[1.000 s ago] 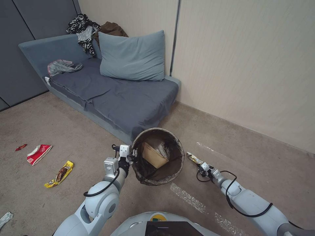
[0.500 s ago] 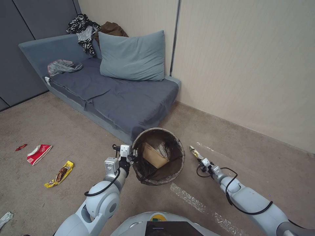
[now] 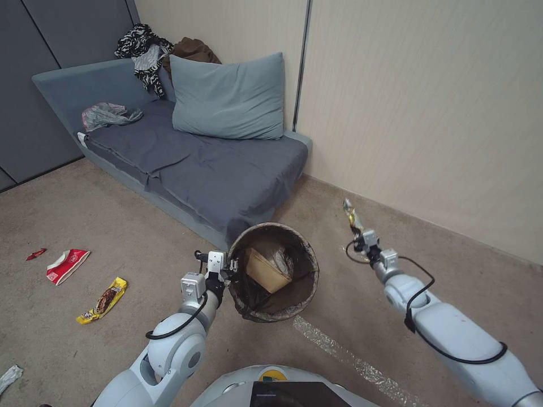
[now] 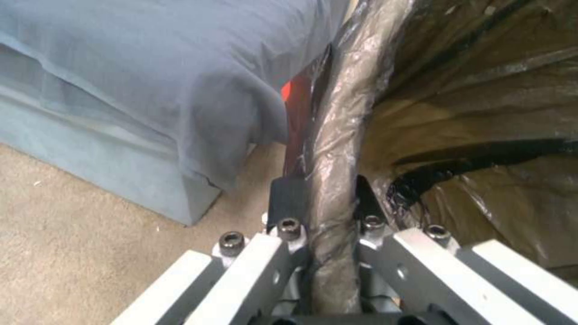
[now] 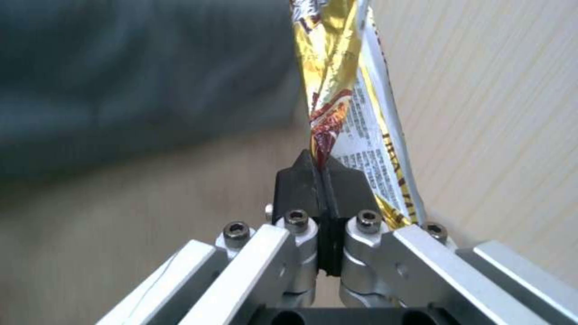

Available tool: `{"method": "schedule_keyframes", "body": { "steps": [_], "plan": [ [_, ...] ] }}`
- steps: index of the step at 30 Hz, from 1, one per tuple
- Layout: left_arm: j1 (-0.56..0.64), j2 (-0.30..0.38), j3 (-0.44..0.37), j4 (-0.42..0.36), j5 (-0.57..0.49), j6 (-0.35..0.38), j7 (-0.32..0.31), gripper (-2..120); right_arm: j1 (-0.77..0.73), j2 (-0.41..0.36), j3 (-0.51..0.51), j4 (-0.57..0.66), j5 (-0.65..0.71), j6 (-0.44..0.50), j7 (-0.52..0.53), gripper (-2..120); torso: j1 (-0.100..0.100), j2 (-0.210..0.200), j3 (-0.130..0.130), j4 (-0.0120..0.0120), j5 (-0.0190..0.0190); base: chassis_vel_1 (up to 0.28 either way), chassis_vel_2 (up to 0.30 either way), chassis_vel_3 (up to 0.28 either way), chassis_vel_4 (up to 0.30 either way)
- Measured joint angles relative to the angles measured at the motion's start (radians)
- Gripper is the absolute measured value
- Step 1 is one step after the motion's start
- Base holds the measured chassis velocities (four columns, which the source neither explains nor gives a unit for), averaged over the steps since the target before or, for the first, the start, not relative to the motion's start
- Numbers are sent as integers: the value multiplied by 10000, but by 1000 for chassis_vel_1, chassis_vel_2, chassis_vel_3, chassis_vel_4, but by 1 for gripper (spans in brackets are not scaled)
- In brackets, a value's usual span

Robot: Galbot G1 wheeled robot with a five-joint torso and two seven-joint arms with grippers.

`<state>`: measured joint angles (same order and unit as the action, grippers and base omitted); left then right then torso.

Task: Pick up the trash bin, then pick up the garbage from the floor and place it into the trash bin.

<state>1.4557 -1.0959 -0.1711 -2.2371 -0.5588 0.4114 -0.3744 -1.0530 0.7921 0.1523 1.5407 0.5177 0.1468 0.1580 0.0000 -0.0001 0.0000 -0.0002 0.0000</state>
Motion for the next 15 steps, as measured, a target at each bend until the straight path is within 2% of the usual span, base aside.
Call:
{"method": "schedule_keyframes", "body": {
  "steps": [1,3,4,7,8,11,15],
  "plan": [
    [0,0,0,0,0,0,0,0,0,0,0,0,0,0,0,0,0,0,0,0,0,0,0,0,0],
    [26,3,7,9,12,1,3,0,-284,-32,598,1258,152,-190,331,0,0,0,-1,2,-3,0,0,0,0],
    [26,3,7,9,12,1,3,0,-284,-32,598,1258,152,-190,331,0,0,0,-1,2,-3,0,0,0,0],
    [39,8,9,33,29,1,5,0,-693,42,1310,3058,303,-477,778,0,0,1,0,2,-4,0,0,0,0],
    [39,8,9,33,29,1,5,0,-693,42,1310,3058,303,-477,778,0,0,1,0,2,-4,0,0,0,0],
    [35,2,12,49,32,1,6,0,-1040,136,1739,4316,457,-665,927,0,0,0,-1,1,4,0,0,0,0],
    [34,1,12,53,34,3,6,0,-1150,145,1828,4699,505,-694,938,0,0,1,-1,3,0,0,0,0,0]
  ]
}}
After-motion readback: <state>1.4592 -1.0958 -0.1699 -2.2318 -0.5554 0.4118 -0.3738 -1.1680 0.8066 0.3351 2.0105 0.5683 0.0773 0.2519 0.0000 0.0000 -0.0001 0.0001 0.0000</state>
